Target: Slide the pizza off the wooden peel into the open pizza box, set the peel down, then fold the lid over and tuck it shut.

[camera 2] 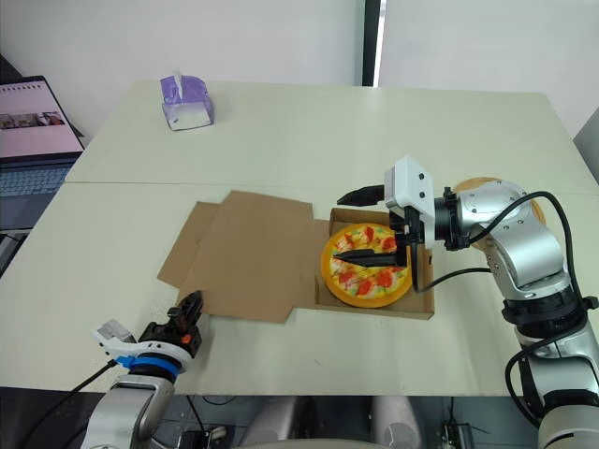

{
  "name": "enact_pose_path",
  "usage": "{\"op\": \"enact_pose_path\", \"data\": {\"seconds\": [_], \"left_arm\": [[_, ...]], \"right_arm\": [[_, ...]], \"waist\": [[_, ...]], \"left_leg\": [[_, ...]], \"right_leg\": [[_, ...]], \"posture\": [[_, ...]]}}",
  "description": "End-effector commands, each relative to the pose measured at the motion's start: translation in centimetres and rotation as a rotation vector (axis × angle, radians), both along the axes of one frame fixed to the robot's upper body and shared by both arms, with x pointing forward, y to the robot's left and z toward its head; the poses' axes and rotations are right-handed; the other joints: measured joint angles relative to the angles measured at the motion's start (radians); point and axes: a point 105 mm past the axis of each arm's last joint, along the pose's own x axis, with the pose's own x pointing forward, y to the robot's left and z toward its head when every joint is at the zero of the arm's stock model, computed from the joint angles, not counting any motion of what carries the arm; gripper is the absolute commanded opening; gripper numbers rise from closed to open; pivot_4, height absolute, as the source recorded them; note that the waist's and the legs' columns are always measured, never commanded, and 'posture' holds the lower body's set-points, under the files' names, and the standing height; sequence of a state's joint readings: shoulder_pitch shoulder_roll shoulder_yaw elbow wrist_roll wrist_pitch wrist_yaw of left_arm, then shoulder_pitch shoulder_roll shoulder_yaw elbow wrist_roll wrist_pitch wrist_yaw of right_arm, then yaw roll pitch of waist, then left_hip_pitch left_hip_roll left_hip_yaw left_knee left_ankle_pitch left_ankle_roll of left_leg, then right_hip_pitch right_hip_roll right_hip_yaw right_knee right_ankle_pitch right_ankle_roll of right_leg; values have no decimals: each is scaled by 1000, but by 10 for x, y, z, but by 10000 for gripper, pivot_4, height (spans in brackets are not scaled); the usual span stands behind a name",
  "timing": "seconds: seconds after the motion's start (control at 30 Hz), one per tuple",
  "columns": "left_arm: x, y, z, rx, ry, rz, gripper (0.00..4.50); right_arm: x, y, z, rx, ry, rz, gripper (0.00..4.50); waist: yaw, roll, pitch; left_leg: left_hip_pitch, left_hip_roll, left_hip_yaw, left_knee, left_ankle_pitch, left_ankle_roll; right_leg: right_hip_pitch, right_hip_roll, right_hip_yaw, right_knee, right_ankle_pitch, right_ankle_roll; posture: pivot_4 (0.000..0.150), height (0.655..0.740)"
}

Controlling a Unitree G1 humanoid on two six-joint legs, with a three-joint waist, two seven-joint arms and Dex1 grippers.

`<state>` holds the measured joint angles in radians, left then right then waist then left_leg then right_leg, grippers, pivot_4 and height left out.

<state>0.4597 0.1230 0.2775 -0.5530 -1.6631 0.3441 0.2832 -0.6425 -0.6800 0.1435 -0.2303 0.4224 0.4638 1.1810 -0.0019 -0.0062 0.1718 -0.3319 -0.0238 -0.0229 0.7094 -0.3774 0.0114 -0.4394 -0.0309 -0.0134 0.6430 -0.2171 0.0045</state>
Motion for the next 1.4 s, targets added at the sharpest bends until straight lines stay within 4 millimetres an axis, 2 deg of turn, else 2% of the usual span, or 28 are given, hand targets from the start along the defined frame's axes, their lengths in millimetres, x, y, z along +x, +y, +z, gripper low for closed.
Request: {"op": "enact_pose_path", "data": {"seconds": [0.03, 0.13, 0.27, 0.33, 0.4, 0.47, 0.57, 0.7, 0.73, 0.87, 0.97, 1.03, 1.2, 1.33, 1.4], "left_arm": [[-4, 12, -4, 29, 3, 14, 162], [-1, 15, -2, 57, -12, -12, 162], [17, 22, 20, 208, -71, -86, 162], [34, 27, 36, 325, -123, -134, 0], [52, 31, 54, 439, -179, -191, 0], [68, 31, 73, 567, -238, -258, 0], [90, 29, 100, 708, -324, -340, 0], [109, 26, 111, 883, -392, -467, 0], [114, 24, 113, 913, -412, -499, 0], [135, 16, 125, 1015, -497, -601, 0], [151, 11, 138, 1084, -579, -634, 0], [159, 9, 145, 1111, -625, -648, 0], [178, 0, 159, 1187, -729, -689, 0], [187, -19, 167, 1186, -826, -751, 0], [192, -28, 169, 1209, -865, -762, 0]], "right_arm": [[5, 0, 9, 13, -73, -36, 45000], [12, -2, 10, 22, -92, -80, 45000], [40, -15, 6, -17, -160, -244, 45000], [58, -25, 5, -48, -196, -345, 41131], [74, -37, 3, -83, -221, -427, 35898], [87, -48, 0, -132, -254, -492, 27378], [100, -61, -11, -245, -307, -528, 17873], [106, -72, -36, -379, -309, -508, 4077], [106, -74, -43, -396, -292, -495, 716], [104, -78, -67, -454, -232, -431, 264], [94, -74, -76, -475, -183, -339, 264], [87, -73, -77, -478, -150, -290, 264], [52, -62, -77, -416, -19, -167, 264], [26, -49, -75, -368, 43, -122, 264], [16, -42, -73, -347, 60, -117, 264]], "waist": [[0, 0, 0], [0, 0, 0], [1, 0, 0], [1, -1, 0], [2, -1, 1], [2, -1, 1], [0, -1, 1], [-1, -1, 1], [-2, -1, 1], [-2, -2, 1], [-1, -2, 1], [-1, -2, 1], [-2, -2, 1], [0, -2, 1], [-1, -2, 1]], "left_leg": [[0, 0, 0, 0, 0, 0], [0, 0, 0, 0, 0, 0], [0, 0, -1, 0, 1, -2], [0, 0, -1, 0, 1, -2], [0, 0, -1, 0, 2, -4], [0, 0, -1, 0, 3, -4], [0, 0, -1, 0, 3, -4], [-2, 0, -1, -5, 3, -5], [-2, 0, 0, -6, 3, -5], [-2, 0, 0, -9, 4, -6], [-2, 0, -1, -8, 5, -8], [-2, 0, -1, -8, 5, -8], [-5, 0, -3, -8, 5, -9], [-18, 0, -5, 0, 5, -9], [-19, 0, -6, 1, 5, -9]], "right_leg": [[0, 0, 0, 0, 0, 0], [0, 0, 0, 1, 0, 0], [0, 1, -1, 1, 0, 0], [0, 1, 0, 2, 0, 0], [0, 1, -1, 2, 0, -1], [0, 2, -1, 2, 0, -1], [-1, 2, 0, 2, 0, -1], [-4, 2, -1, 0, 0, -1], [-4, 2, -1, 0, 0, -1], [-6, 1, -1, 0, 0, -2], [-6, 1, -2, 0, 0, -1], [-6, 1, -2, 1, 0, -1], [-8, 1, -4, 0, 0, -2], [-19, 1, -6, 4, 0, -2], [-19, 0, -7, 4, 1, -2]], "posture": [[1500, 7251], [1500, 7251], [1500, 7251], [1500, 7251], [1500, 7251], [1500, 7251], [1500, 7251], [1500, 7251], [1500, 7251], [1500, 7251], [1500, 7251], [1500, 7251], [1500, 7251], [1500, 7251], [1500, 7251]]}}
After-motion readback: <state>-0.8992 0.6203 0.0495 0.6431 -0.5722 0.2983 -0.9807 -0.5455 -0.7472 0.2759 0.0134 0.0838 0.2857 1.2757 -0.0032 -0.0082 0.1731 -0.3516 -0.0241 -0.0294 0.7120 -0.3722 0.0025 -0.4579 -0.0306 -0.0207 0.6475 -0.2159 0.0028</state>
